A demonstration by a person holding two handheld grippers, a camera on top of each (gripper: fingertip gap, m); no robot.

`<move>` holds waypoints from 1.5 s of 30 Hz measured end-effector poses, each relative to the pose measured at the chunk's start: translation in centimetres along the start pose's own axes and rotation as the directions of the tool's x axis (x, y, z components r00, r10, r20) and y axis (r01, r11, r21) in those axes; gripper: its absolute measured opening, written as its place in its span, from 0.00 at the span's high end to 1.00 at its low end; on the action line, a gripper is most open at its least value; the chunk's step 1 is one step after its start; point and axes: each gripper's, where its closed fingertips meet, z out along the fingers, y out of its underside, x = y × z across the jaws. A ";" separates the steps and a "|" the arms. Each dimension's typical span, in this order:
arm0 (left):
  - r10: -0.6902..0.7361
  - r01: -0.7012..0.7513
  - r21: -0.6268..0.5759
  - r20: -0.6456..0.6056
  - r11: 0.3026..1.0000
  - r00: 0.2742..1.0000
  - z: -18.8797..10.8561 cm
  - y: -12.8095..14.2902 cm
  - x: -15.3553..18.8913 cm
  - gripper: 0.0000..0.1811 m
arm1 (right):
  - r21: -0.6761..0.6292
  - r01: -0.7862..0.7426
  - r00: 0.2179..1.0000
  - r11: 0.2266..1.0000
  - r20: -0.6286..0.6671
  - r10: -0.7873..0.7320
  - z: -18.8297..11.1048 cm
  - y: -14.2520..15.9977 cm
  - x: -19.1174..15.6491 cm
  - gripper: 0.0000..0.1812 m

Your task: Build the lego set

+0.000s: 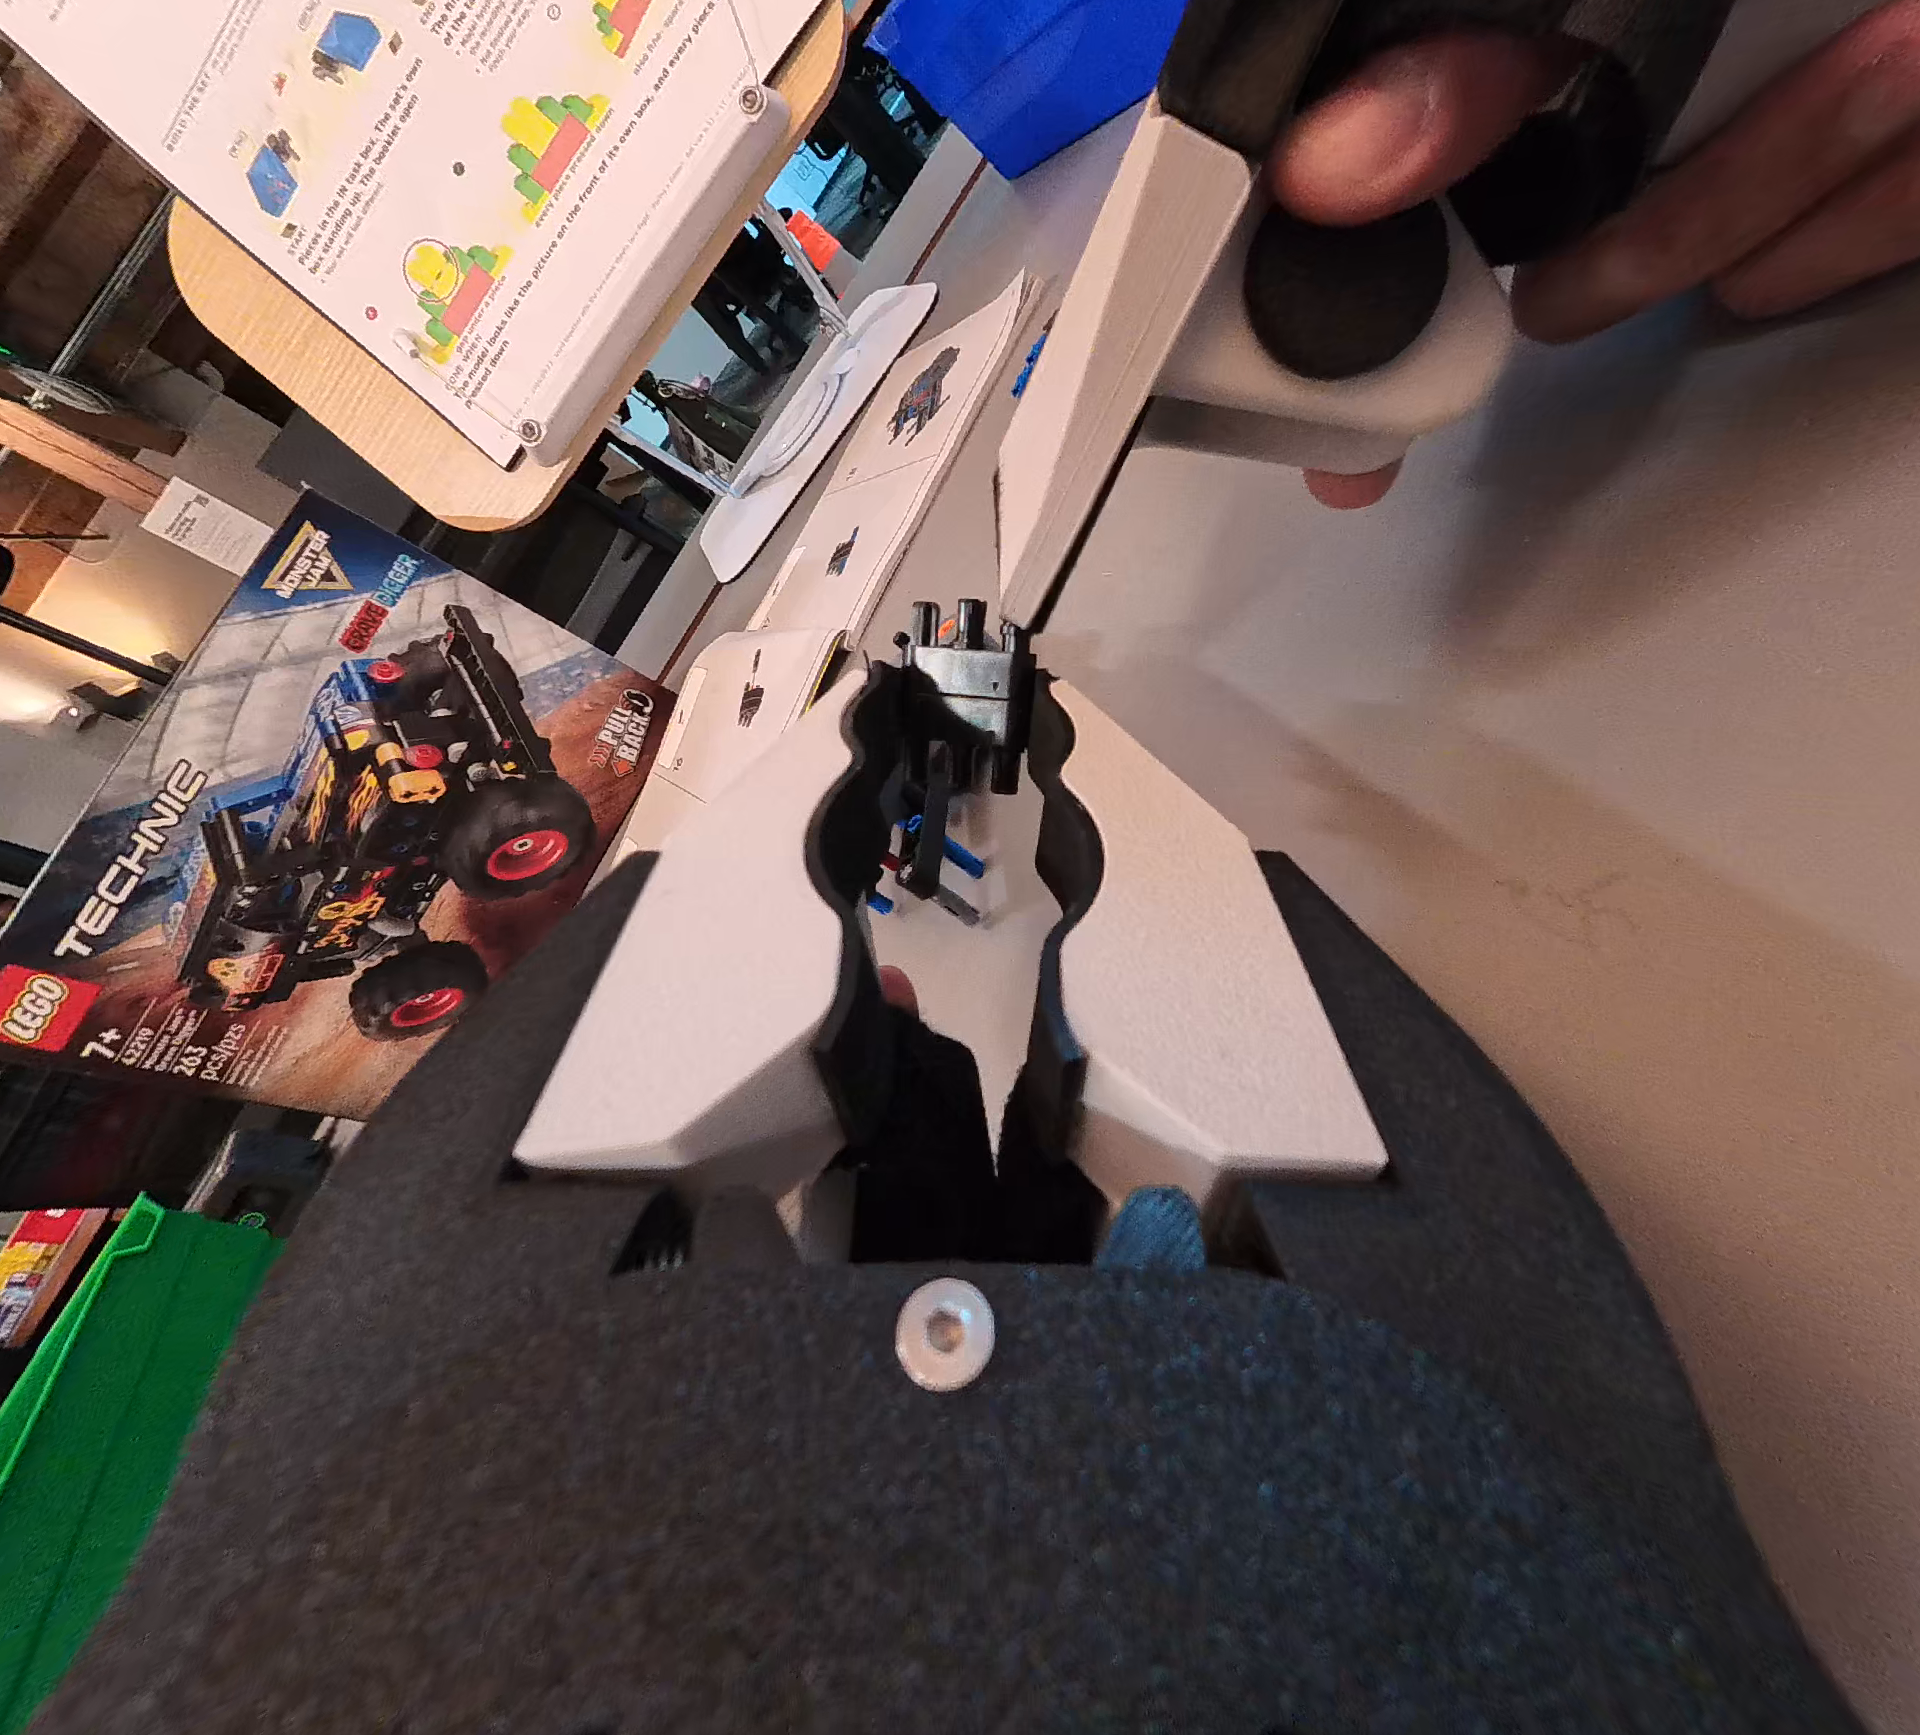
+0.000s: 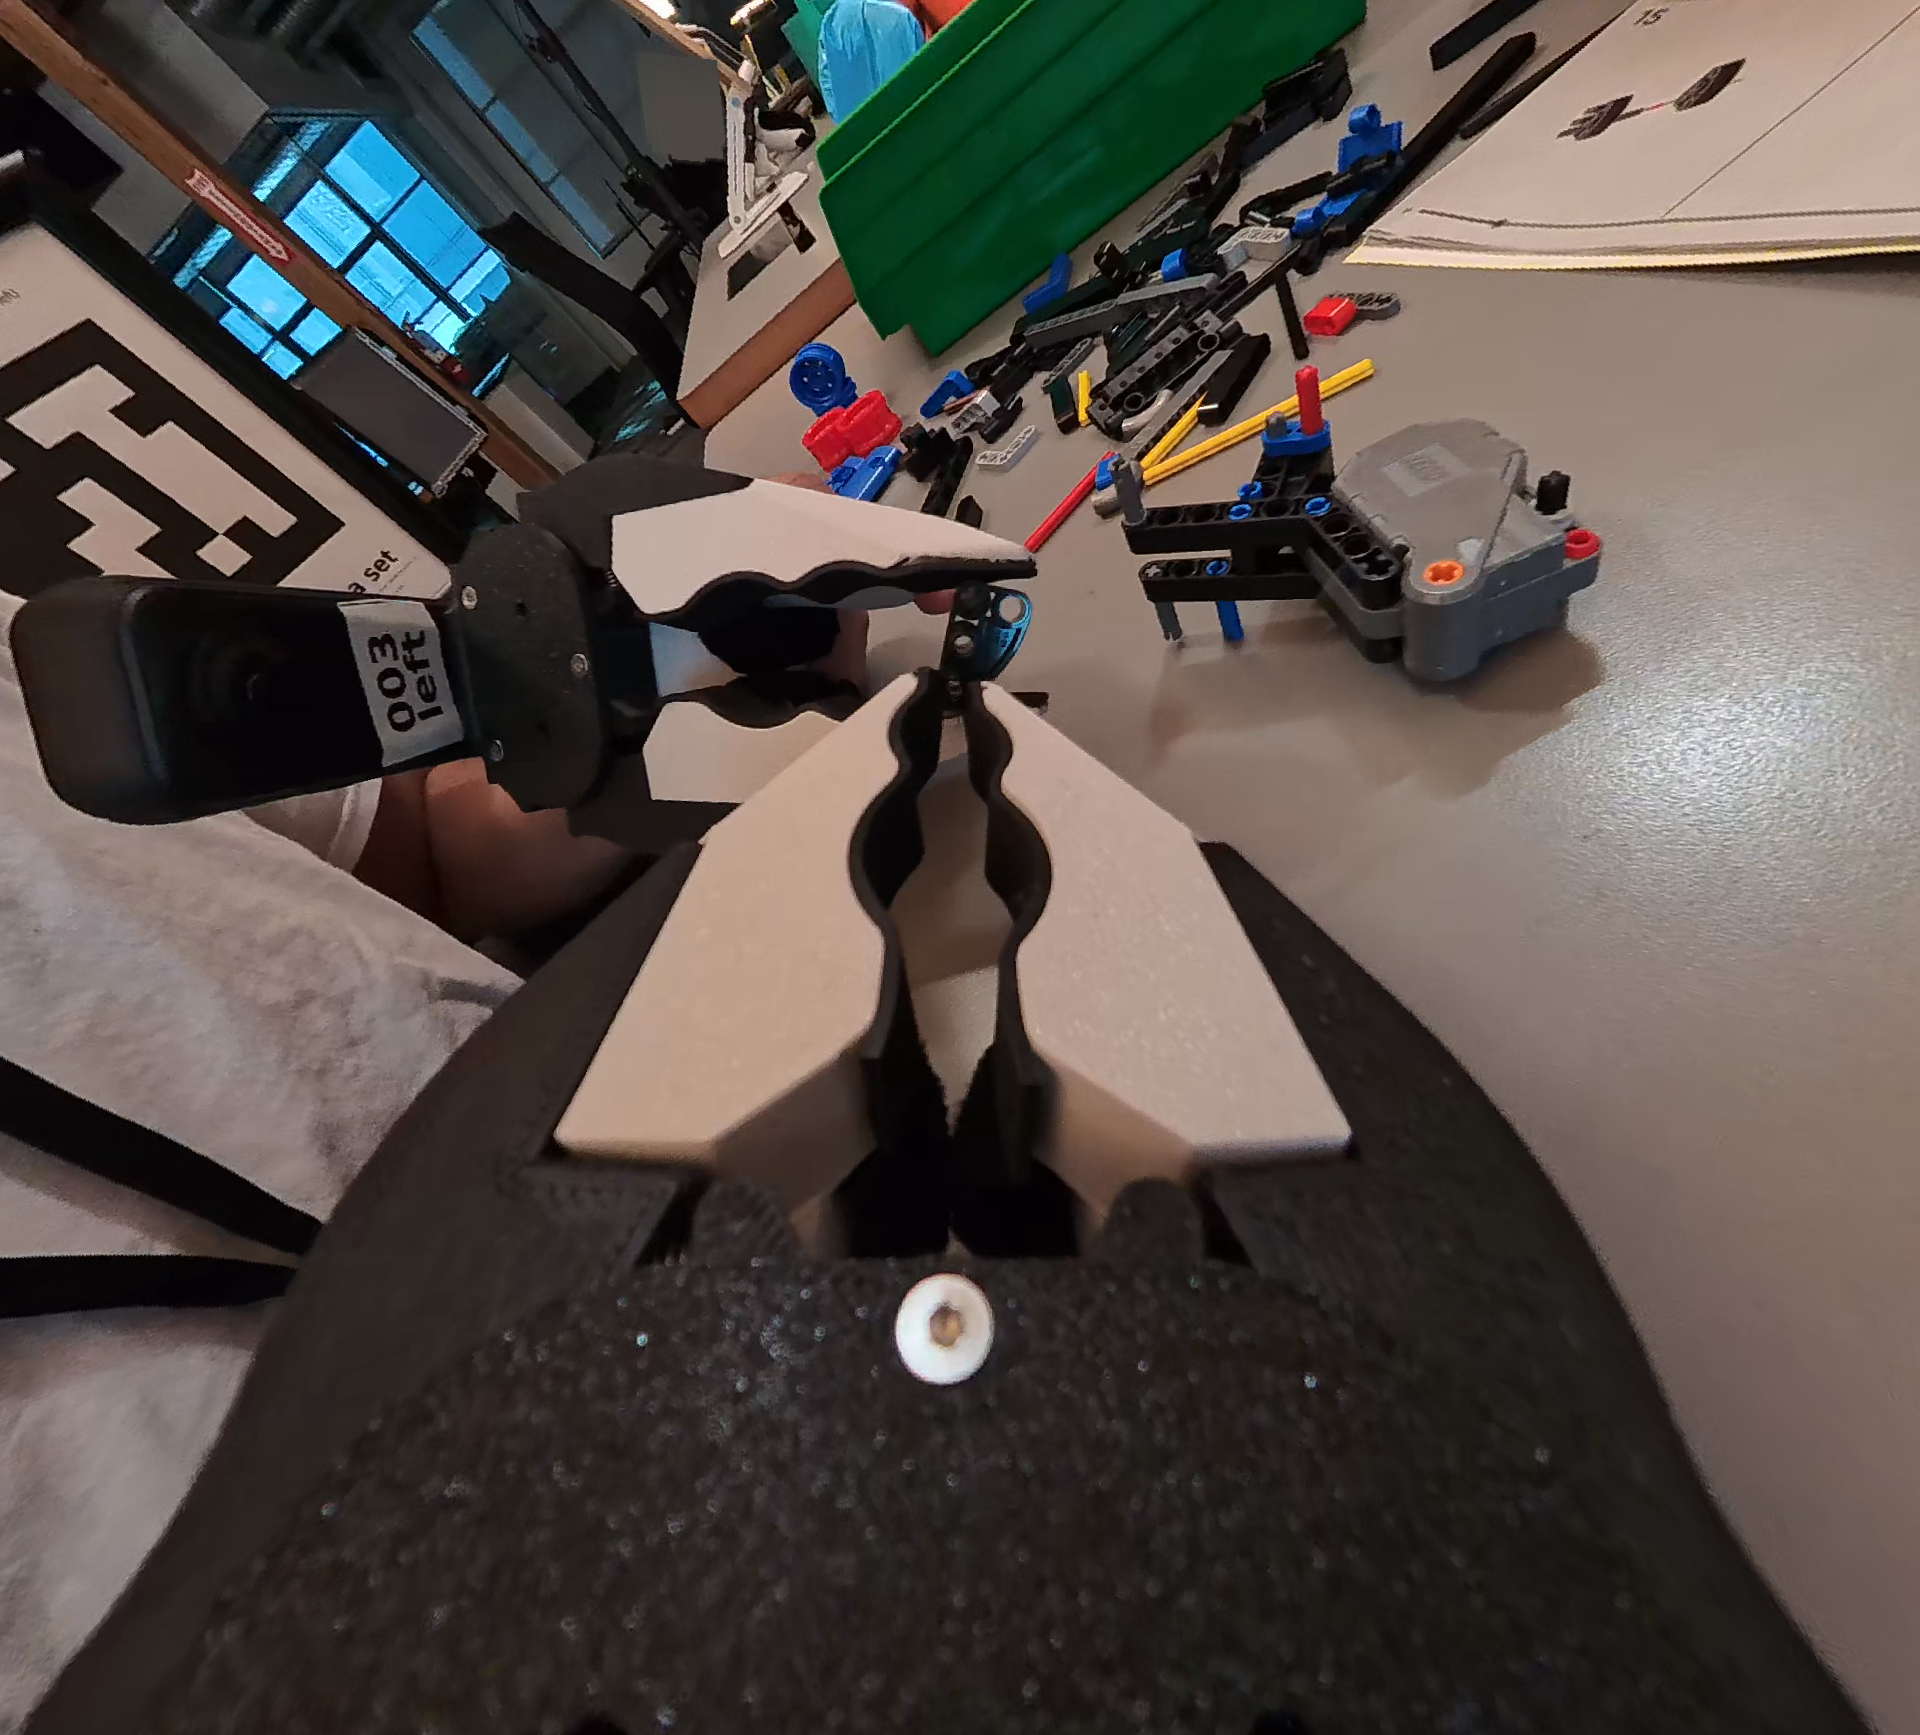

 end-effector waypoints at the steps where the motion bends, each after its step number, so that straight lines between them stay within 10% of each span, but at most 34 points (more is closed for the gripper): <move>1: 0.004 -0.004 -0.001 0.003 1.000 1.000 0.0 0.0 0.0 0.87 | -0.001 -0.001 1.000 1.000 0.000 0.001 0.0 0.0 0.0 0.98; 17: 0.040 -0.040 -0.007 0.038 0.999 0.998 -0.3 -0.5 -0.1 0.88 | -0.005 0.028 1.000 1.000 -0.008 -0.028 0.2 0.3 -0.3 0.98; 26: -0.235 0.235 0.106 -0.009 0.966 0.972 -0.7 -1.1 -3.0 0.88 | -0.025 0.143 0.989 0.989 0.027 -0.142 -0.1 -3.3 -1.6 0.93; 35: -0.535 0.535 -0.002 -0.037 0.845 0.844 1.2 1.6 -9.1 0.88 | -0.114 0.304 0.901 0.946 -0.287 -0.324 -4.8 -9.3 9.7 0.87; 39: -0.650 0.651 -0.023 -0.091 0.759 0.755 2.2 2.1 -10.4 0.88 | -0.030 0.252 0.933 0.967 -0.258 -0.251 -5.2 -8.9 10.0 0.85; 45: -0.573 0.569 -0.074 -0.052 0.819 0.818 4.3 3.7 -11.5 0.87 | 0.001 0.256 0.931 0.967 -0.271 -0.247 -5.3 -8.5 10.3 0.88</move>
